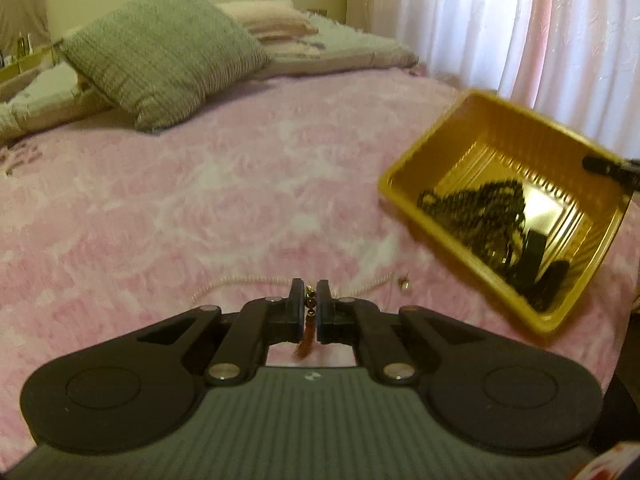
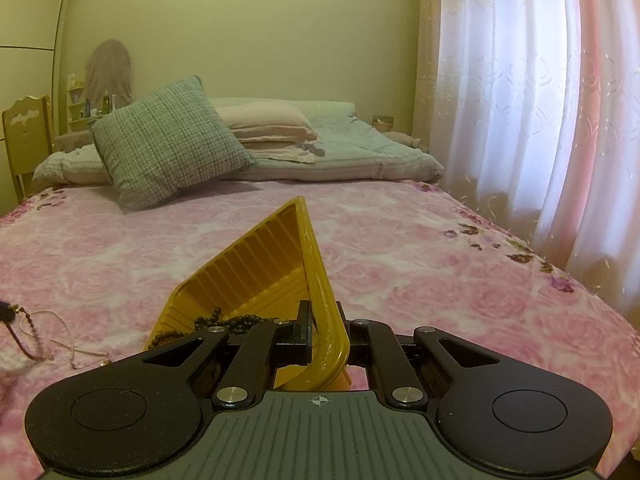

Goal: Organize jewelry
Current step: 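Carry the bracelet over the tray and release it with the left tool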

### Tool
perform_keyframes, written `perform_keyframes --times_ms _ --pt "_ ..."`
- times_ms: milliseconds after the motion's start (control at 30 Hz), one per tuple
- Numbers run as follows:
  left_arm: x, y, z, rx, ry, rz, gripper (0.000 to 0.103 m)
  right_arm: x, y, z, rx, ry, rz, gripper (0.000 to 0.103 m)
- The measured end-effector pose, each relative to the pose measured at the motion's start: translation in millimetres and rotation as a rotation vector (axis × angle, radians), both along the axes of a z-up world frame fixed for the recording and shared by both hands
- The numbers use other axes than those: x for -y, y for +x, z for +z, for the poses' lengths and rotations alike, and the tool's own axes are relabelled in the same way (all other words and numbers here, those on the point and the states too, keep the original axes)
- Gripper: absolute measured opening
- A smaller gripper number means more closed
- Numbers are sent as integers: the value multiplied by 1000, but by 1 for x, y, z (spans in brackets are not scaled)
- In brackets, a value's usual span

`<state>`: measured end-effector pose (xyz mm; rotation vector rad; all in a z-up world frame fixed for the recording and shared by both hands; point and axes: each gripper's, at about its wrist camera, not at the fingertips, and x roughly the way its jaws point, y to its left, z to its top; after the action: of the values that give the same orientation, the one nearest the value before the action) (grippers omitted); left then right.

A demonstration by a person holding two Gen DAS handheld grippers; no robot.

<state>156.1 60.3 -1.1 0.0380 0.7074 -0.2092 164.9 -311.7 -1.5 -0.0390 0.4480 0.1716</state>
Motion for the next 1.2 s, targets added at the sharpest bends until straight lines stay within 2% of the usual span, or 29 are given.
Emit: perform_keyframes --times_ms 300,667,933,1200 --pt "4 3 28 52 -33 -16 4 0 0 0 0 -2 3 8" --pt "31 4 37 64 -76 -86 4 -3 -1 1 3 -4 4 8" --pt "76 15 40 51 -180 -214 4 -3 0 2 3 -1 2 8" --pt "137 30 46 37 -244 -394 4 -5 0 2 4 0 1 8"
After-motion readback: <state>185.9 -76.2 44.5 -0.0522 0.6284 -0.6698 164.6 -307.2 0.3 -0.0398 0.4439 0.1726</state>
